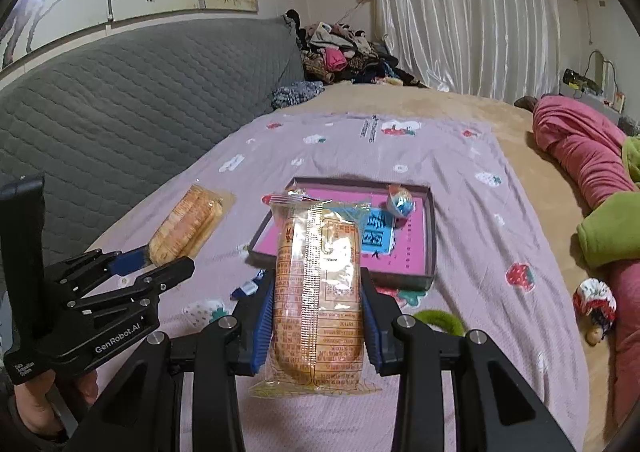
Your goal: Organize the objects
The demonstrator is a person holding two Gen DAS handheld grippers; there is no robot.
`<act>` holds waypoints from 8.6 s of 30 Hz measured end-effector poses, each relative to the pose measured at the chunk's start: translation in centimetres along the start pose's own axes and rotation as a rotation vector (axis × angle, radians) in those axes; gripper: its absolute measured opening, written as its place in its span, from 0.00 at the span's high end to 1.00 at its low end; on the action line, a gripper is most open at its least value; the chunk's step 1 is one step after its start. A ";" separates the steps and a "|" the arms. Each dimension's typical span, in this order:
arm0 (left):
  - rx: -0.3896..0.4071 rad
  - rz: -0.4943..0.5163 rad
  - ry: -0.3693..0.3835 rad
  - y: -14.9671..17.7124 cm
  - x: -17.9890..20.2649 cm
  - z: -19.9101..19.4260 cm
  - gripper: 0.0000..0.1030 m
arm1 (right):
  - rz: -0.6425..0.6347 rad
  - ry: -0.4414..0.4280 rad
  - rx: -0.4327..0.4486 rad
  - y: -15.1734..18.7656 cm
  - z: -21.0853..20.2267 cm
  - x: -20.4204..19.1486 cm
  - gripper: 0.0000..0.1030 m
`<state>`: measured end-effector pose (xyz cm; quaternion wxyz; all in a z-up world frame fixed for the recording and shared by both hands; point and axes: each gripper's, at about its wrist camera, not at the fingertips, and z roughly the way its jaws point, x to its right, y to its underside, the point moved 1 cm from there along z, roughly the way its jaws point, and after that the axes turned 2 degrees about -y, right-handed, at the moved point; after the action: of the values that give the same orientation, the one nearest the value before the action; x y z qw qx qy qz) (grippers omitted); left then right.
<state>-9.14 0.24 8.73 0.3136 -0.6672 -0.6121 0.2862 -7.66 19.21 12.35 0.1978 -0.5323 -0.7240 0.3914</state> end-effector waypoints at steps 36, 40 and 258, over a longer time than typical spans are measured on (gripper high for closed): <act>0.058 -0.018 -0.005 -12.1 -1.1 5.6 0.61 | -0.010 0.027 0.117 -11.5 3.9 3.7 0.63; 0.040 -0.013 -0.012 -12.2 -1.0 7.6 0.61 | -0.016 0.045 0.122 -12.1 5.2 4.0 0.63; -0.065 0.021 -0.010 5.5 6.0 -3.9 0.18 | 0.044 0.298 -0.005 6.8 -6.6 3.0 0.08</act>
<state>-2.12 5.70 7.01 0.2859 -0.6818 -0.6156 0.2728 0.14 25.18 10.73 0.2932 -0.6010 -0.6757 0.3103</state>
